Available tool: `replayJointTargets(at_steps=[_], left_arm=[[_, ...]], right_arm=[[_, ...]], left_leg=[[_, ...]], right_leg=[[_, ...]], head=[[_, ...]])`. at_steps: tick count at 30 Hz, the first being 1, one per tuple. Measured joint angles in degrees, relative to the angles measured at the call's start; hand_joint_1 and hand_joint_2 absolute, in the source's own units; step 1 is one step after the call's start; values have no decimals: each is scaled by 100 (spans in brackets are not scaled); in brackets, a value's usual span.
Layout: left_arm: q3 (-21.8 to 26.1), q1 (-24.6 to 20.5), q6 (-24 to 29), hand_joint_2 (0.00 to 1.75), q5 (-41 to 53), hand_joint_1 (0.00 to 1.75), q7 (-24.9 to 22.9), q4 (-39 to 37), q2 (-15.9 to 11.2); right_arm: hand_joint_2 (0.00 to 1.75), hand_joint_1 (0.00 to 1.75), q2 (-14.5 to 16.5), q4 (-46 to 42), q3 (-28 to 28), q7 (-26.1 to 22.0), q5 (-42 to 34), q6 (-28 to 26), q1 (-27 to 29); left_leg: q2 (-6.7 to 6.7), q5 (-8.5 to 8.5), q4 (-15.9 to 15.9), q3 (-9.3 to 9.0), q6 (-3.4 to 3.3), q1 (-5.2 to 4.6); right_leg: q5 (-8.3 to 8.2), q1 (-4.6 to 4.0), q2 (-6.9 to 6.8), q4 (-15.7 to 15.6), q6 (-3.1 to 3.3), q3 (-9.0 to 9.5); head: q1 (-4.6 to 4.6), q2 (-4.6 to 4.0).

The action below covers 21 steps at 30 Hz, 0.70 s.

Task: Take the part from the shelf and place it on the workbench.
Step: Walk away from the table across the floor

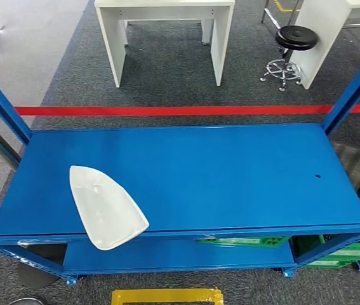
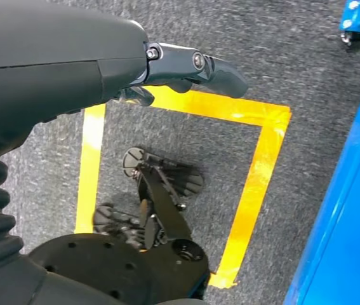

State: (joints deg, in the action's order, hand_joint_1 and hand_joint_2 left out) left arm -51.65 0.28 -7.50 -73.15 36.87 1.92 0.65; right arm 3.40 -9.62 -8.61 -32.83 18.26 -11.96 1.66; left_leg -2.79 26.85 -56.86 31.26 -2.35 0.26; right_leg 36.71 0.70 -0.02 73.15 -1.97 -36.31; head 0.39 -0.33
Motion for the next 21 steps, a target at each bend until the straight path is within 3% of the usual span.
replayJointTargets(at_steps=[1, 3, 5, 7, 8, 10, 12, 14, 15, 17, 19, 21], left_arm=[[0, 4, -1, 175, -1, 0, 0, 0, 3], [0, 0, -2, 175, -1, 0, 0, 0, 6], [0, -10, -2, 175, -1, 0, 0, 0, 4], [0, 0, -2, 175, -1, 0, 0, -2, -3], [-1, 14, -1, 175, -1, 0, 0, -4, -2], [-2, 21, -1, 175, -1, 0, 0, -8, -3], [-2, -6, 0, 175, -5, 0, 0, -9, -1], [-4, -16, 2, 175, -28, 0, 0, -9, -1], [-7, -5, 2, 175, -46, 0, 1, -9, 0], [-25, 21, 2, 175, -88, 0, 3, -9, -2], [-58, 17, 1, 175, -115, 0, 8, -14, -14], [-91, 5, -2, 175, -123, 0, 13, -17, -22]], right_arm=[[175, 0, -1, 0, 0, 0, 1, 0, 7], [175, 0, -2, 1, 0, 0, -2, 1, 13], [175, 0, -1, 3, 1, -1, -2, 4, 7], [175, 0, 2, 5, 3, -2, 1, 8, -3], [175, 0, 1, 6, 4, -2, 2, 9, -4], [87, 0, -1, 6, 6, -4, 2, 9, 1], [0, 0, -3, 6, 6, -25, -5, 9, 15], [0, 0, -3, 7, 4, -58, -44, 9, 26], [0, 0, -3, 7, 3, -67, -75, 6, 22], [0, 0, -2, 7, 0, -57, -122, -7, 1], [87, 0, 3, 7, -7, -30, -143, -43, -19], [175, 0, 7, 7, -13, 16, -149, -97, -37]], left_leg=[[-83, 7, -6, -16, 10, 3], [-237, 33, -38, -28, 56, 5], [-366, 39, -69, 8, 125, 11], [-494, 16, -74, 56, 195, 22], [-462, 29, -99, 78, 225, 18], [-180, 208, -401, 225, 279, 1], [148, 564, -1143, 579, 319, 4], [231, 736, -1725, 860, 334, 14], [237, 659, -1716, 853, 324, 15], [250, 261, -1076, 529, 253, -2], [296, 24, -353, 166, 151, -39], [327, 22, -82, 40, 163, -53]], right_leg=[[-239, 4, 32, -307, 6, 111], [-632, 28, 264, -1095, 22, 436], [-707, 37, 437, -1460, 52, 617], [-692, 30, 355, -1479, 106, 650], [-701, 35, 286, -1492, 138, 659], [-714, 52, 135, -1524, 206, 676], [-700, 31, -30, -1531, 254, 684], [-682, 9, -169, -1529, 270, 691], [-674, -1, -211, -1529, 272, 700], [-660, -18, -255, -1531, 267, 731], [-638, -45, -279, -1533, 241, 738], [-611, -70, -289, -1522, 225, 708]], head=[[0, 0], [8, 0], [15, 0], [12, 0], [6, 0], [-58, 0], [-121, 0], [-127, 0], [-127, 0], [-128, 0], [-128, 0], [-121, 0]])
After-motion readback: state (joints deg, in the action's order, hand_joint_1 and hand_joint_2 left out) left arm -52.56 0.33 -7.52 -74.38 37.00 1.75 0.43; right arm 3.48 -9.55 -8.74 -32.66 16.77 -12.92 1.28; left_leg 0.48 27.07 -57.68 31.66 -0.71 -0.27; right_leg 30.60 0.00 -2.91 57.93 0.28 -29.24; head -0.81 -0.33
